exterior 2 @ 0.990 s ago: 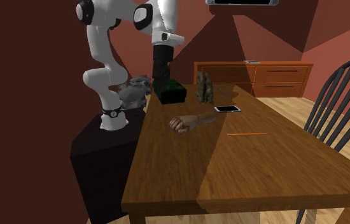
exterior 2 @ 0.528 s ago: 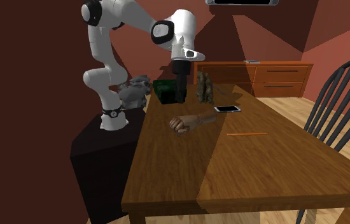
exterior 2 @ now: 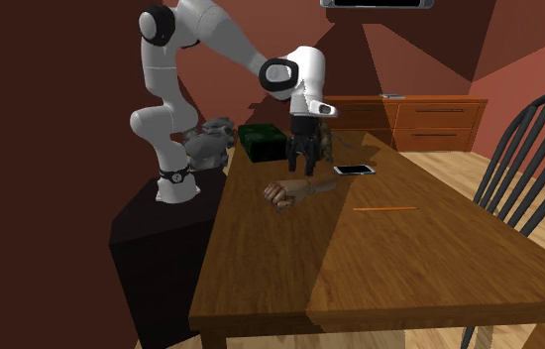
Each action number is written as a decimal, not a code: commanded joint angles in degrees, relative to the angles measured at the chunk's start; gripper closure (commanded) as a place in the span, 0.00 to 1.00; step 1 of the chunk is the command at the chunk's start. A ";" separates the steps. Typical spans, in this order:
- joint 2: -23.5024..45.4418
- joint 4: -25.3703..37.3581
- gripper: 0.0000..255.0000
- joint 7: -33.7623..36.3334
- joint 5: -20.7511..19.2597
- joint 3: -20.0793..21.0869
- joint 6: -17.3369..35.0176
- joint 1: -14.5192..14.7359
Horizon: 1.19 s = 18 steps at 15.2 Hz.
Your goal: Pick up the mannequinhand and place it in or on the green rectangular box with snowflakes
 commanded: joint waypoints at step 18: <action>5.50 -0.79 1.00 0.88 -3.97 -0.55 5.45 0.26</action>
